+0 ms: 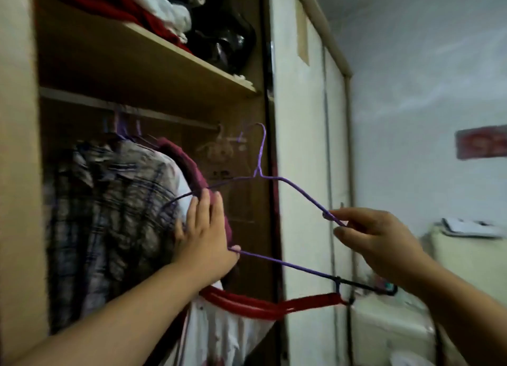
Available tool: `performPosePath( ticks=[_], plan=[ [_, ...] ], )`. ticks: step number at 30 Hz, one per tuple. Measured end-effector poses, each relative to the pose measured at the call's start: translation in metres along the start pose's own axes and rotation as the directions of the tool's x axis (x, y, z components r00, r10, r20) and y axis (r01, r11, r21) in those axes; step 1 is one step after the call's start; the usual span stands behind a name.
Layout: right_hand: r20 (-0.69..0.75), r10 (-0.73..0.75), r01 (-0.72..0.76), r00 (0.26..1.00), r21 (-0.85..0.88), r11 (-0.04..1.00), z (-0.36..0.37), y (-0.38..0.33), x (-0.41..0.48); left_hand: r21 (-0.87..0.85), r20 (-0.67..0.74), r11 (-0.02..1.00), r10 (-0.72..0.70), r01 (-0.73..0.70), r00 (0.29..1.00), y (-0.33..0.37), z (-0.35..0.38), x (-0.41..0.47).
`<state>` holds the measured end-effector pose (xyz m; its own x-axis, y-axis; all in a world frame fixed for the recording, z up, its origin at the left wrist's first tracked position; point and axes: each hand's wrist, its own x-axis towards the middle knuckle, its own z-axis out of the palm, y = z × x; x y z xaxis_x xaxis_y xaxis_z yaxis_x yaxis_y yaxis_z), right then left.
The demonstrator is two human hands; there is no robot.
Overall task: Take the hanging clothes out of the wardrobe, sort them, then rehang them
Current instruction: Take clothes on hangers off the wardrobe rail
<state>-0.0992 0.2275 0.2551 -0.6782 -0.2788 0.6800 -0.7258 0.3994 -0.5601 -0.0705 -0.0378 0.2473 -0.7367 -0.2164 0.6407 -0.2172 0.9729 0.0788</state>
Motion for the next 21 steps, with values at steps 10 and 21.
performPosePath(
  ticks=[10, 21],
  plan=[
    [0.029, 0.275, -0.265, 0.961, -0.183, 0.947, -0.125, 0.074, -0.135, -0.432, 0.222, 0.871, 0.353, -0.233, 0.909, 0.115, 0.091, -0.034],
    [-0.192, 0.685, -0.690, 0.703, -0.418, 0.591, -0.146, 0.122, -0.297, -0.790, 0.220, 0.565, 0.624, -0.238, 0.750, 0.231, 0.169, -0.110]
  ],
)
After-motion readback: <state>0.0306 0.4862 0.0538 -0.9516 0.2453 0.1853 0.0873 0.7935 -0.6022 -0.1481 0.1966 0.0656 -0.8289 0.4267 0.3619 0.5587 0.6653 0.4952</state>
